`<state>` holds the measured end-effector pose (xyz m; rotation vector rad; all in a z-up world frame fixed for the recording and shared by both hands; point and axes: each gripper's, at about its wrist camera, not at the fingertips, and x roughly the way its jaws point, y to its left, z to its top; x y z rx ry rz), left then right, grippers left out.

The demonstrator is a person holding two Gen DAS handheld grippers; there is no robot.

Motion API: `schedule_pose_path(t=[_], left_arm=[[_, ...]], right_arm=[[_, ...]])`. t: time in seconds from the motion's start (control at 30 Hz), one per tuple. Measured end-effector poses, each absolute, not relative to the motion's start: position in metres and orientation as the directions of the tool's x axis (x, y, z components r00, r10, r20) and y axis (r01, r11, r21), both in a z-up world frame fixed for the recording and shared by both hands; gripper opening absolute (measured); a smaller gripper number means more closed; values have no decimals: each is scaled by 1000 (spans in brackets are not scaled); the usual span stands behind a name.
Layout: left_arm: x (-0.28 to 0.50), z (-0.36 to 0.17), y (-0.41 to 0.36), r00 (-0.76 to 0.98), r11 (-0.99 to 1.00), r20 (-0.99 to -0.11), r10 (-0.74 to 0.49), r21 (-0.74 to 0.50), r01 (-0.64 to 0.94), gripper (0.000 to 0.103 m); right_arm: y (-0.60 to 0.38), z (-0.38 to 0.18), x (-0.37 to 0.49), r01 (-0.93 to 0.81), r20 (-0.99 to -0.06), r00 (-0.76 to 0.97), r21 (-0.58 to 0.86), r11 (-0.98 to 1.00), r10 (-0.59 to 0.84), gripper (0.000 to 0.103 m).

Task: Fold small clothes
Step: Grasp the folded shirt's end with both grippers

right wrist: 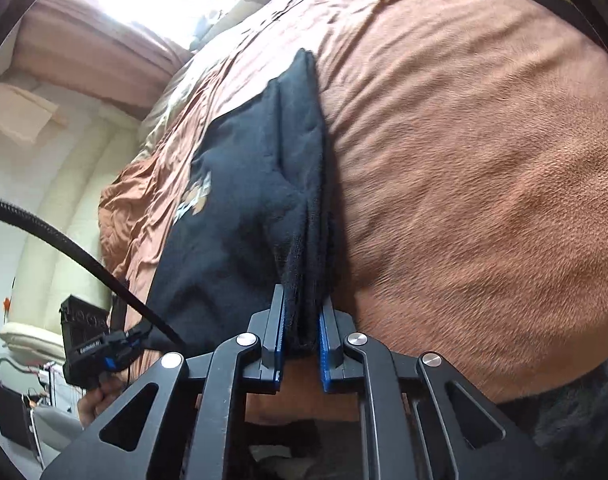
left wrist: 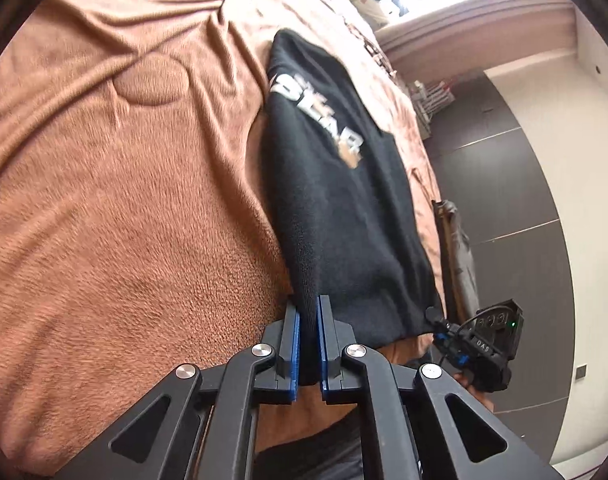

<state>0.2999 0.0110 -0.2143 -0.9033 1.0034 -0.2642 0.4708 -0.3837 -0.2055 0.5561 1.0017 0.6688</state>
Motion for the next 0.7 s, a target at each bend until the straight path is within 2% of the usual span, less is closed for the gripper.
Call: schedule_pose_path(t=[0.27,0.7], left_arm=[[280,-197,40,556,604,-587,-588,-776,-181,7],[224,-197,60,524,635,-610,-594,-756,-160,7]], right_arm=[[-362,-199,454,-348,-574,294,680,645,764,10],[-342,-204,447,-464,-594,128,672,577,794,10]])
